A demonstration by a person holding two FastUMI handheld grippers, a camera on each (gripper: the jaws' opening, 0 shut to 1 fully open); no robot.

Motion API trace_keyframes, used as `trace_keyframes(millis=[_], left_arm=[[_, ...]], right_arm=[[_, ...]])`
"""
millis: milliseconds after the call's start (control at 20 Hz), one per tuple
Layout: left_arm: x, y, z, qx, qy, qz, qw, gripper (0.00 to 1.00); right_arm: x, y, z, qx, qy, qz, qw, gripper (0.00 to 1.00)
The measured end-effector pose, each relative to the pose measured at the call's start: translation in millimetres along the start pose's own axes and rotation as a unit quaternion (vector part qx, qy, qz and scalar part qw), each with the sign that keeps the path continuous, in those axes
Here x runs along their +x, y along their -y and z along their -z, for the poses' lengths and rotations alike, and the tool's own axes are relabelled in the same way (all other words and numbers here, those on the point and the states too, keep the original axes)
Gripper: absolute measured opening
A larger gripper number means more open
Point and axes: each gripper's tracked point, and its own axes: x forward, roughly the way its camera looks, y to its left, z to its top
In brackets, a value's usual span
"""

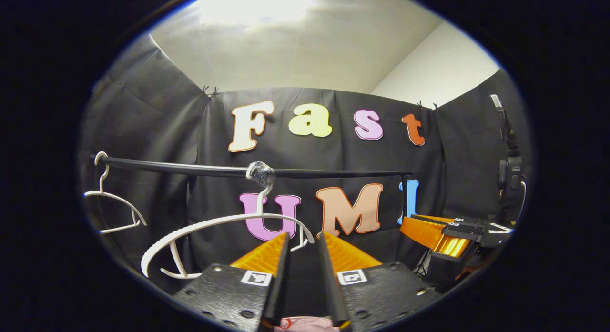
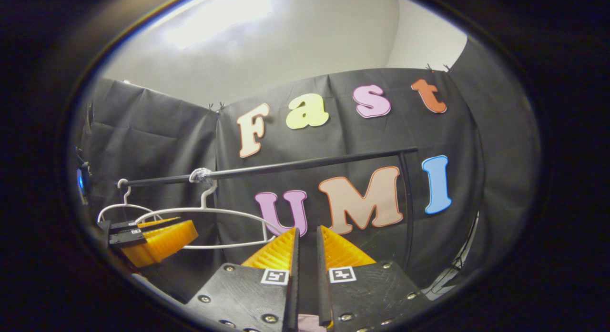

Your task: Grasp the clothes on the hanger with both hands and then place them into the laundry hamper below.

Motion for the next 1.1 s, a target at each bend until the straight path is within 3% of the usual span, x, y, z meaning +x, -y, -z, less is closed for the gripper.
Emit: trace_keyframes(millis=[50,150,350,400,1100], left_arm=[[0,-1,0,0.0,0.001,0.0,1.0,0.45],[1,-2,-1,0.0,0.005,-0.002,1.0,0.66],[0,0,-4,-0.005,0.012,-0.001,1.0,0.94],[1,0,-5,-0.006,0.013,-0.002,1.0,0.96],[4,4,5,-0.011,0.006,-0.006,1.0,0.96]], right_arm=[[-2,0,0,0.0,0.002,0.0,1.0,0.17],[-2,1,-2,-0.003,0.004,0.0,1.0,0.29],[-1,-1,1,-0.001,0.002,-0.006,1.0,0.86],[-3,0,-2,-0.002,0.004,-0.004,1.0,1.0],[-6,7,-3,-0.014,0.01,-0.004,1.0,1.0]])
